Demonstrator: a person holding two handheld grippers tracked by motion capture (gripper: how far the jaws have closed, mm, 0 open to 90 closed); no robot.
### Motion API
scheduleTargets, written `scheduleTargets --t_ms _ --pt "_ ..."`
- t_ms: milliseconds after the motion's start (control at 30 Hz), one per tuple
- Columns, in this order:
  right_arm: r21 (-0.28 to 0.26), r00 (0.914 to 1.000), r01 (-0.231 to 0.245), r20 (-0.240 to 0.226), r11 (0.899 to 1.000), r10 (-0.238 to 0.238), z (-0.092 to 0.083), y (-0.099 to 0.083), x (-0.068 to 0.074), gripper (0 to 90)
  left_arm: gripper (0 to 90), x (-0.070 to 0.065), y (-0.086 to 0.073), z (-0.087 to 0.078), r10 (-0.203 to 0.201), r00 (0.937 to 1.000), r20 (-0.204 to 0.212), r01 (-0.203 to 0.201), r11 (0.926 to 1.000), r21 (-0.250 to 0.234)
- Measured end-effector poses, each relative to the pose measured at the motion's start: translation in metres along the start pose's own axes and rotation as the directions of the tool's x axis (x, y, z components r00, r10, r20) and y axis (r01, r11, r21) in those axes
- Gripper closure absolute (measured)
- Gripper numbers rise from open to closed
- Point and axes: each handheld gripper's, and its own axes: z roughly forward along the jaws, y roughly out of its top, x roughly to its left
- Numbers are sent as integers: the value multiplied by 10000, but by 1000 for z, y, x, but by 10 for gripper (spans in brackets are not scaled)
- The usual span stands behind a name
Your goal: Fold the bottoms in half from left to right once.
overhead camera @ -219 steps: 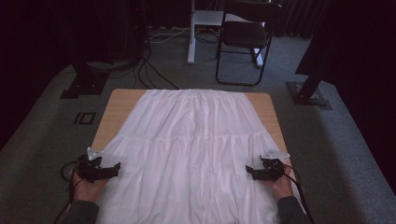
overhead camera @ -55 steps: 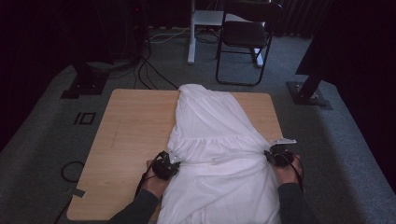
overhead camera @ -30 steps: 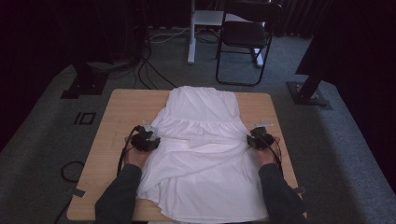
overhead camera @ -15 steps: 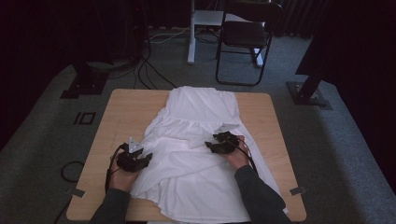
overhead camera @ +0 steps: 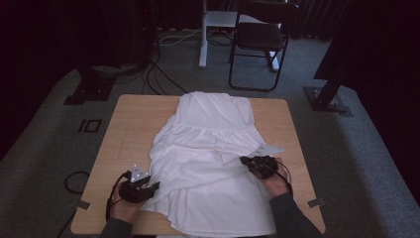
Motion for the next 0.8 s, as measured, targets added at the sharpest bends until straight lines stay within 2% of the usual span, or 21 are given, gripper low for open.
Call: scheduleTargets --t_ms 133,233,333,367,433,467,533,633,733,800 --pt "-425 9993 -383 6 9984 384 -42 -24 -8 887 520 0 -3 -11 -127 9999 81 131 9990 -429" --pt "-728 9993 -366 15 9967 368 -72 -45 -13 887 512 -1 -6 -14 -198 9998 95 203 9988 -446" --pt "-643 9971 -557 490 9964 589 -96 -70 -16 887 508 0 -10 -15 -271 9996 60 273 9989 -369" --pt "-495 9946 -783 650 9957 814 -101 -79 -18 887 507 0 -11 -15 -287 9996 65 289 9989 -356" --pt "-142 9895 -1215 773 9925 1222 -106 -96 -22 873 505 0 -12 -15 -312 9995 40 313 9991 -281" --pt "140 9875 -1351 839 9907 1335 -105 -103 -23 818 505 0 -13 -16 -307 9995 59 308 9992 -265" --pt "486 9814 -1507 1274 9874 1435 -104 -111 -22 674 505 -2 -13 -16 -283 9996 59 284 9993 -232" --pt "50 9765 -1795 1221 9837 1776 -104 -108 -19 566 505 -6 -14 -15 -225 9996 156 228 9996 -192" --pt "-254 9792 -1820 860 9830 1835 -97 -96 -11 487 504 -11 -15 -11 -85 9996 272 85 10000 -25" --pt "-282 9810 -1814 643 9830 1829 -86 -88 -5 474 503 -14 -17 -7 -63 9994 344 59 9999 95"
